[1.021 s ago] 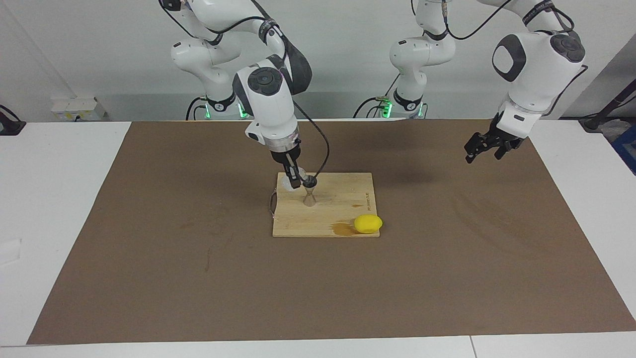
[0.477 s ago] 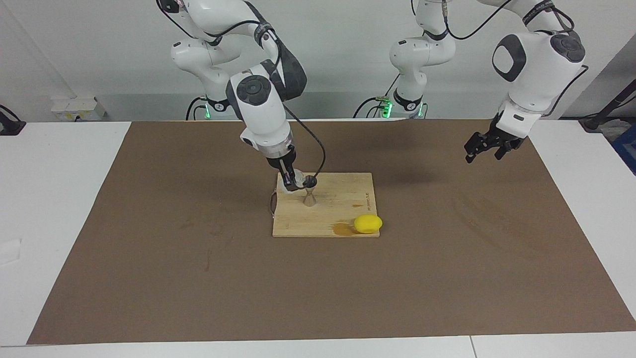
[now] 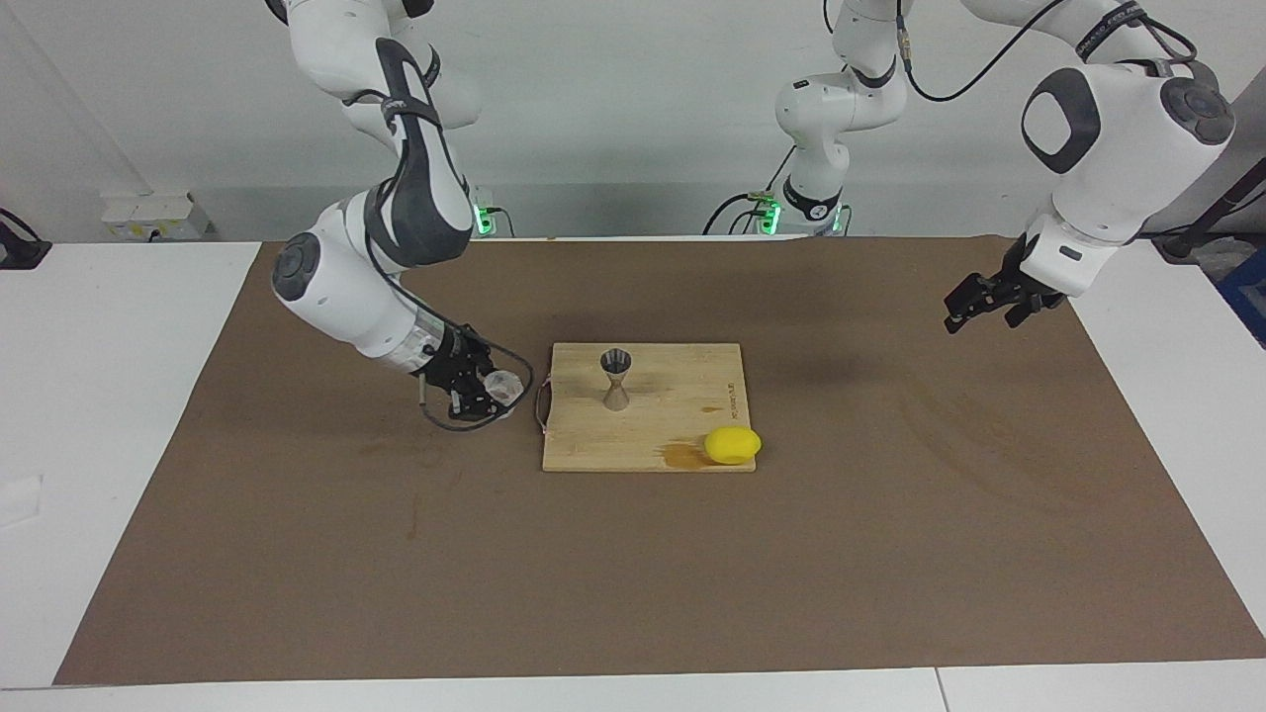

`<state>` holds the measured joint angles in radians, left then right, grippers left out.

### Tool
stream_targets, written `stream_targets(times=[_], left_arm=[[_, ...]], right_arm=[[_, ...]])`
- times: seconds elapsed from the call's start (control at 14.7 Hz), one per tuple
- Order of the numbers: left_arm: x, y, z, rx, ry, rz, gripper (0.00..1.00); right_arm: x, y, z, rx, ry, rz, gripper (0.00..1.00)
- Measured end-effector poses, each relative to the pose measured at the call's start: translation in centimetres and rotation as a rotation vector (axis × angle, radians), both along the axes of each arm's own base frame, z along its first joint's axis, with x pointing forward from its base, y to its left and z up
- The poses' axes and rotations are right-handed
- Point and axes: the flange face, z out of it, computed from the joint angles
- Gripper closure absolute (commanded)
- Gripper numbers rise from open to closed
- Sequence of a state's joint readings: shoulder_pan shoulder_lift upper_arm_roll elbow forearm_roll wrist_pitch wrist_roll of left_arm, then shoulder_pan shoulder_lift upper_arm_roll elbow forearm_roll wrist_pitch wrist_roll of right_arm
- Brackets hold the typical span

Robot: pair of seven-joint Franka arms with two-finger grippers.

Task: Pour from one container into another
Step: 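Carry the glass back with the right gripper and lower it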

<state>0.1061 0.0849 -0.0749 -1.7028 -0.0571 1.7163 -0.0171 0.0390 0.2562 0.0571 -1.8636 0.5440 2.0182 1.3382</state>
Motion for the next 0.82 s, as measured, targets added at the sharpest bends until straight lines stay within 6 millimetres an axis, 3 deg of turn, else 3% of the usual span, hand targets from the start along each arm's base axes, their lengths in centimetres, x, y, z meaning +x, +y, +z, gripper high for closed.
stream_targets(times=[0.61,0.68,0.82], left_arm=[[-0.2,-1.3,-0.4,-0.001,0.017,-0.023,0.00],[-0.2,-1.9,0.0,-0.001,0.007,-0.035,0.00],[-0.4,-4.9,1.6,0.000,-0.030,-0.088,0.00]], right_arm=[[-1.8,-13.4,-6.3,0.115,-0.016,0.036,1.00],[-2.0,-14.7,-7.2,0.126,-0.011,0.038,1.00],[-2.4,-16.8,-8.8,0.144,-0.012,0.038,1.00]])
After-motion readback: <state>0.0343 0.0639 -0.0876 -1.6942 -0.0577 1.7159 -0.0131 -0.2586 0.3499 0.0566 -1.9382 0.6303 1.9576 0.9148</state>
